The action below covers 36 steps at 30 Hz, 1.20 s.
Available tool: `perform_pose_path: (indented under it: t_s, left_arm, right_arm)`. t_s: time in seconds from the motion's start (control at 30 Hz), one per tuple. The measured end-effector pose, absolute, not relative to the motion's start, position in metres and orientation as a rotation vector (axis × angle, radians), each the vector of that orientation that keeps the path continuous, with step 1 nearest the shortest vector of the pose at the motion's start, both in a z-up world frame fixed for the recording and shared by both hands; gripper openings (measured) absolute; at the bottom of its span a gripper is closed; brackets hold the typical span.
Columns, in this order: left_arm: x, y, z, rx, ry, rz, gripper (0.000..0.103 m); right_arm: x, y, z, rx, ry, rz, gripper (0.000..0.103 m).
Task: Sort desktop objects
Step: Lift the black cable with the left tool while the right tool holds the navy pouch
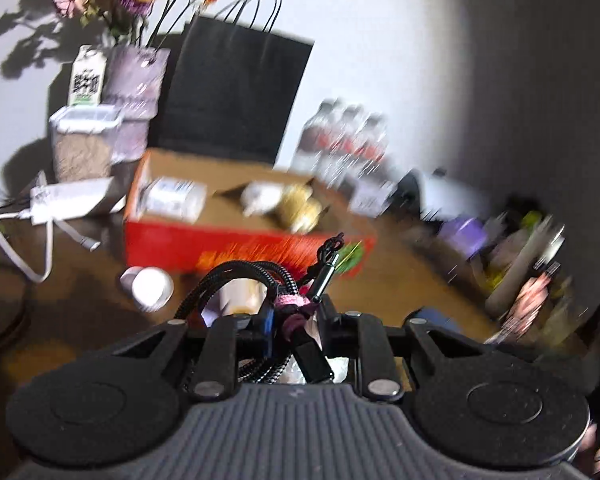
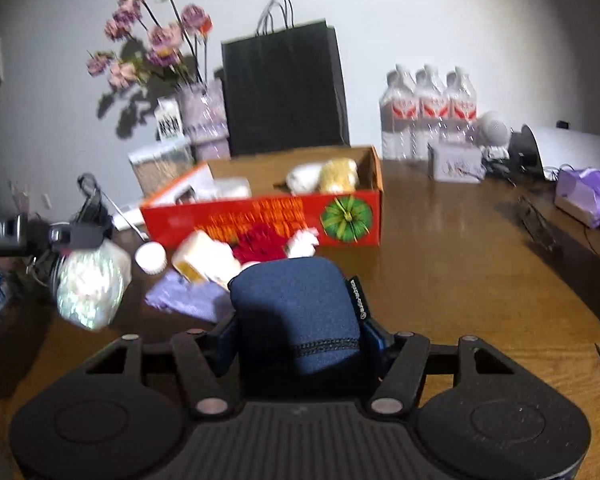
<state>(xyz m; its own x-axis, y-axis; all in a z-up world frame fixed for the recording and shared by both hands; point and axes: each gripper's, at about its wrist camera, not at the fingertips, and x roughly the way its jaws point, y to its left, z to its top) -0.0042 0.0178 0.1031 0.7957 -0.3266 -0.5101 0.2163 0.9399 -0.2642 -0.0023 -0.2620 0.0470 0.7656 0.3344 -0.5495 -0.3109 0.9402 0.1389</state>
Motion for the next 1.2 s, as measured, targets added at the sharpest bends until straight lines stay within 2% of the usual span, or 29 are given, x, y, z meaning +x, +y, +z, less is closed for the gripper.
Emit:
perform_pose_path:
  t_s: [0.2,0.27,0.3,0.33,0.37,0.4,0.43,0.47,0.57,0.67,0.7,0.73,0.77,1.03,1.2]
  left_arm:
    - [-0.014,-0.023,0.06,0.018,0.672,-0.269,0.022]
    - [-0.01,-0.028,0.048,0.003,0.696,-0.29,0.034]
    - [-0.008,-0.028,0.045,-0.011,0.695,-0.294,0.046]
    - [-0.007,-0.028,0.044,-0.018,0.695,-0.3,0.053]
    - [-0.007,-0.025,0.045,-0.035,0.694,-0.31,0.056]
    - [-0.008,-0.02,0.047,-0.061,0.688,-0.328,0.065]
    - [-0.008,-0.013,0.049,-0.088,0.683,-0.353,0.082]
    - [-0.007,-0.005,0.051,-0.111,0.682,-0.38,0.089]
    - [0.006,0.012,0.05,-0.168,0.716,-0.379,0.093]
    - [0.023,0.02,0.037,-0.266,0.786,-0.384,0.081]
    - [0.027,0.02,0.032,-0.28,0.807,-0.386,0.069]
    - [0.03,0.02,0.028,-0.292,0.825,-0.395,0.053]
    - [0.032,0.021,0.026,-0.313,0.823,-0.399,0.053]
    - [0.024,0.032,0.054,-0.413,0.712,-0.412,0.023]
    - [0.017,0.036,0.06,-0.43,0.679,-0.397,0.022]
  right_arm:
    - [-0.001,-0.261,0.031,0.02,0.646,0.317,0.062]
    - [0.001,-0.262,0.028,0.024,0.657,0.319,0.062]
    - [0.002,-0.262,0.027,0.024,0.663,0.32,0.062]
    - [0.002,-0.263,0.026,0.021,0.665,0.321,0.062]
    - [0.002,-0.264,0.025,0.02,0.668,0.321,0.062]
    - [0.002,-0.265,0.024,0.021,0.671,0.319,0.062]
    - [0.003,-0.267,0.023,0.023,0.675,0.316,0.062]
    - [0.005,-0.268,0.021,0.027,0.679,0.311,0.062]
    - [0.01,-0.268,0.016,0.036,0.694,0.3,0.062]
    - [0.011,-0.265,0.013,0.034,0.703,0.305,0.062]
    - [0.011,-0.265,0.013,0.03,0.702,0.309,0.062]
    - [0.011,-0.265,0.013,0.027,0.703,0.312,0.062]
    - [0.011,-0.266,0.013,0.029,0.704,0.314,0.062]
    - [0.012,-0.266,0.011,0.017,0.709,0.296,0.063]
    - [0.012,-0.266,0.011,0.01,0.708,0.304,0.063]
